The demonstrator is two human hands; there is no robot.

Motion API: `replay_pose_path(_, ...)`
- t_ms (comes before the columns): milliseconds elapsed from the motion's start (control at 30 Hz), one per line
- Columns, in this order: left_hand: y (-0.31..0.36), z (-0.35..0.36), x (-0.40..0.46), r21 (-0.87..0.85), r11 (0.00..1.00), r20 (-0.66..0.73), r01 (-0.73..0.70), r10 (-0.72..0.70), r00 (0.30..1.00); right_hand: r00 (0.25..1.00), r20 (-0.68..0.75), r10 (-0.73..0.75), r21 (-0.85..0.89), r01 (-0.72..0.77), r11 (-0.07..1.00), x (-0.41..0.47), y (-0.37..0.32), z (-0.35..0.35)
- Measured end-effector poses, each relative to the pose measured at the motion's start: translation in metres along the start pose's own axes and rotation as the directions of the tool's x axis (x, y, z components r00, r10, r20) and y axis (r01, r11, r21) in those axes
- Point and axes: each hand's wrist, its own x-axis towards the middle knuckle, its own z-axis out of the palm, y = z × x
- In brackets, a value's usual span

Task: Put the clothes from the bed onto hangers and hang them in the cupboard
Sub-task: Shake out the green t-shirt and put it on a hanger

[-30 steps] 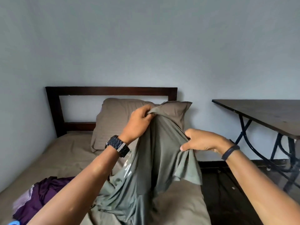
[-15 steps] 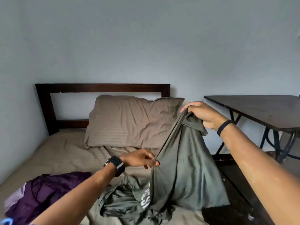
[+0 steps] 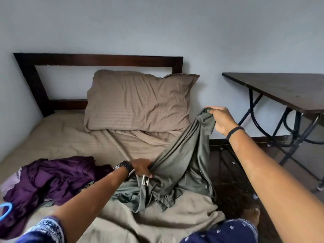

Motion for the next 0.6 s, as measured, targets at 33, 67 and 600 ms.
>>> replay_pose_path(33, -0.007, 0.002, 0.000, -0.119, 0.992, 0.024, 0.049, -0.047, 0.999, 0.998, 0.062, 0.028, -0.038, -0.026, 0.999, -0.002, 0.007, 0.000)
replay_pose_path(67, -0.013, 0.004, 0.000, -0.316, 0.943, 0.048, 0.100, -0.089, 0.995, 0.987, 0.135, 0.083, -0.103, -0.069, 0.992, -0.006, 0.015, 0.001)
replay_pose_path(600, 0.029, -0.033, -0.003, -0.967, 0.036, -0.245, -0.253, 0.153, 0.957, 0.816, 0.447, 0.366, -0.309, -0.243, 0.920, -0.079, 0.092, 0.090)
